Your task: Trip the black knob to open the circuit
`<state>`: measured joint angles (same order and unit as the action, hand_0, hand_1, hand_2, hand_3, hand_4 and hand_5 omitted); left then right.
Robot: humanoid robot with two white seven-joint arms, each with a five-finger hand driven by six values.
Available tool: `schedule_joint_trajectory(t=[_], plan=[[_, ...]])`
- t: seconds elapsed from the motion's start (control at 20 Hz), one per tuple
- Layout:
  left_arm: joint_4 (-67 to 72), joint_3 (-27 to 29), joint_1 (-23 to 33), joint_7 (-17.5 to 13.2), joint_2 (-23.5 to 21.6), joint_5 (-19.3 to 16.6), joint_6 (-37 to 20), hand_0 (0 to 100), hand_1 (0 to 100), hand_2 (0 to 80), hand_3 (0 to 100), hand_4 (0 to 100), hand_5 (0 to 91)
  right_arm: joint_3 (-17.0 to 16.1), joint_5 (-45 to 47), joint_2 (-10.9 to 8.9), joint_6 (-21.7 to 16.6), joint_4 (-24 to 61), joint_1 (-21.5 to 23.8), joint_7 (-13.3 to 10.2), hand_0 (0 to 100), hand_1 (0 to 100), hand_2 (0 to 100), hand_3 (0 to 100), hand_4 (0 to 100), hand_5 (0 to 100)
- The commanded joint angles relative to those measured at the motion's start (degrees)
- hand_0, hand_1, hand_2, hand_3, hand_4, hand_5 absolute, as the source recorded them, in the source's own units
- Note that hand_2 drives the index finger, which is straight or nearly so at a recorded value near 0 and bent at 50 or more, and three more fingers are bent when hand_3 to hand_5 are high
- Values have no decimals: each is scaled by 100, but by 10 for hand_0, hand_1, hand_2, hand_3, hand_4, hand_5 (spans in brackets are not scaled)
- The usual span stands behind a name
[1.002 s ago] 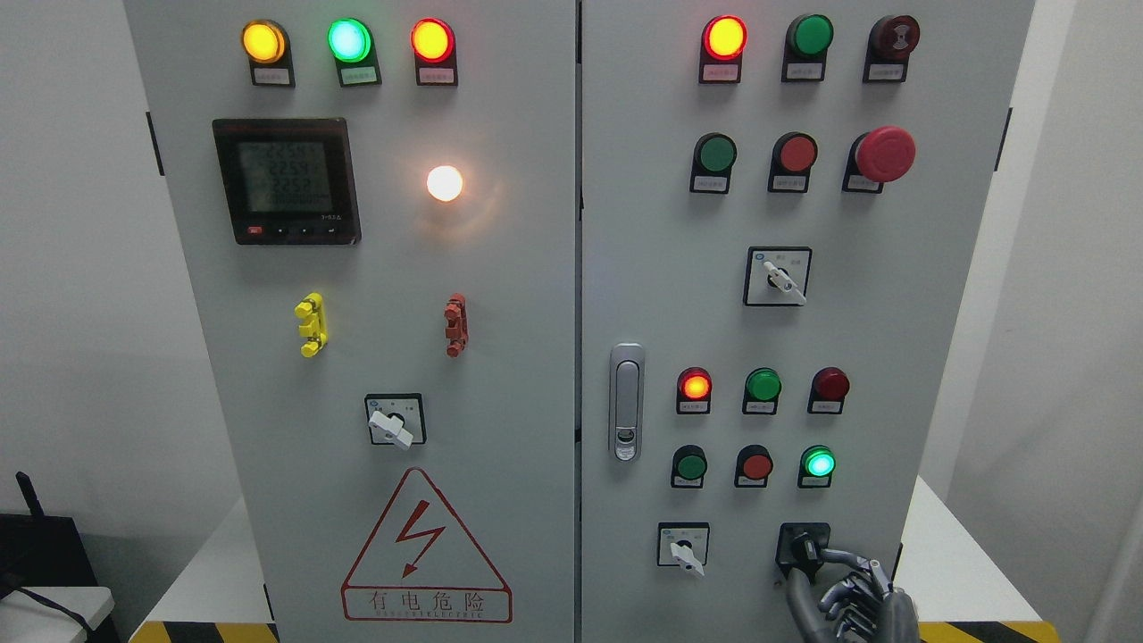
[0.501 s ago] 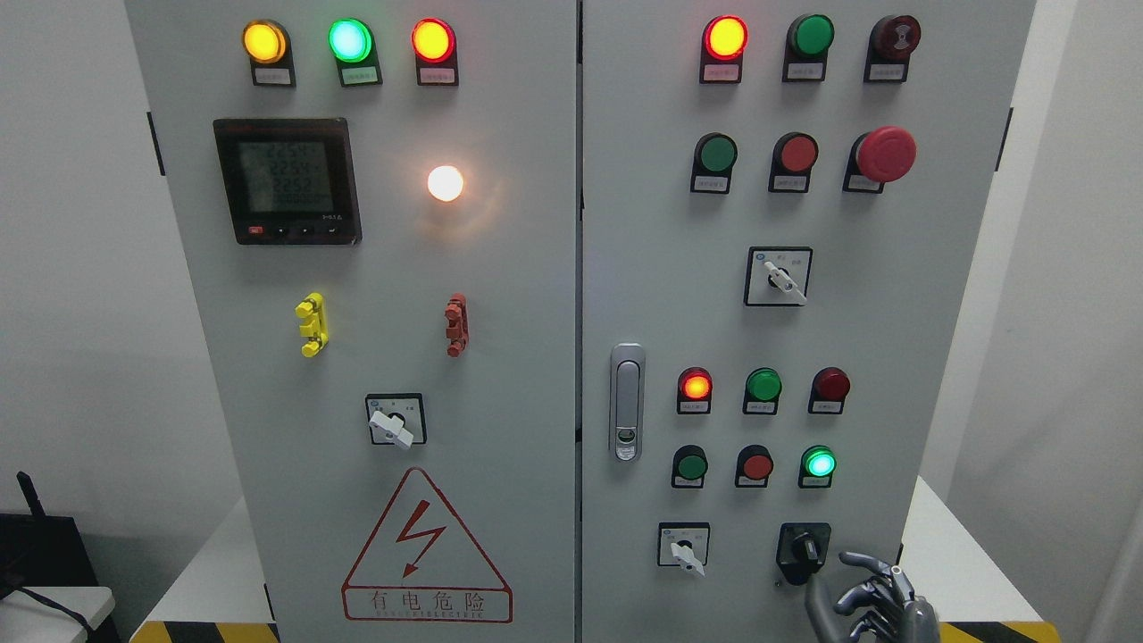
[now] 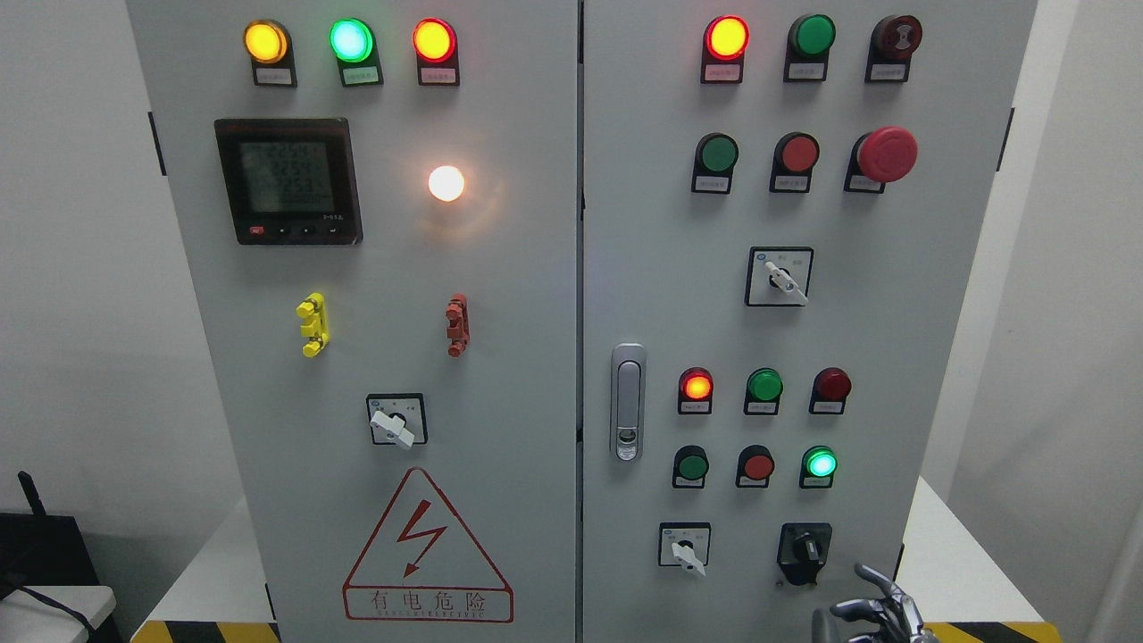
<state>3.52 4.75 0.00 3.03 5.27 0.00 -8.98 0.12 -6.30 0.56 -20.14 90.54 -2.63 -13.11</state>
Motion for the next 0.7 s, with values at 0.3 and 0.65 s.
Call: schedule_joint_trajectory(t=[0.3,0.65], plan=[[0,0,-44,4,0,-185,2,120,389,0,0,0,0,173,410,-495,-535,236,887,1144,0,176,0,101,133,198],[0,0,-44,4,0,-185,2,120,389,0,0,0,0,234,472,-707,-535,561,1212,1241,0,115,0,44,82,163]])
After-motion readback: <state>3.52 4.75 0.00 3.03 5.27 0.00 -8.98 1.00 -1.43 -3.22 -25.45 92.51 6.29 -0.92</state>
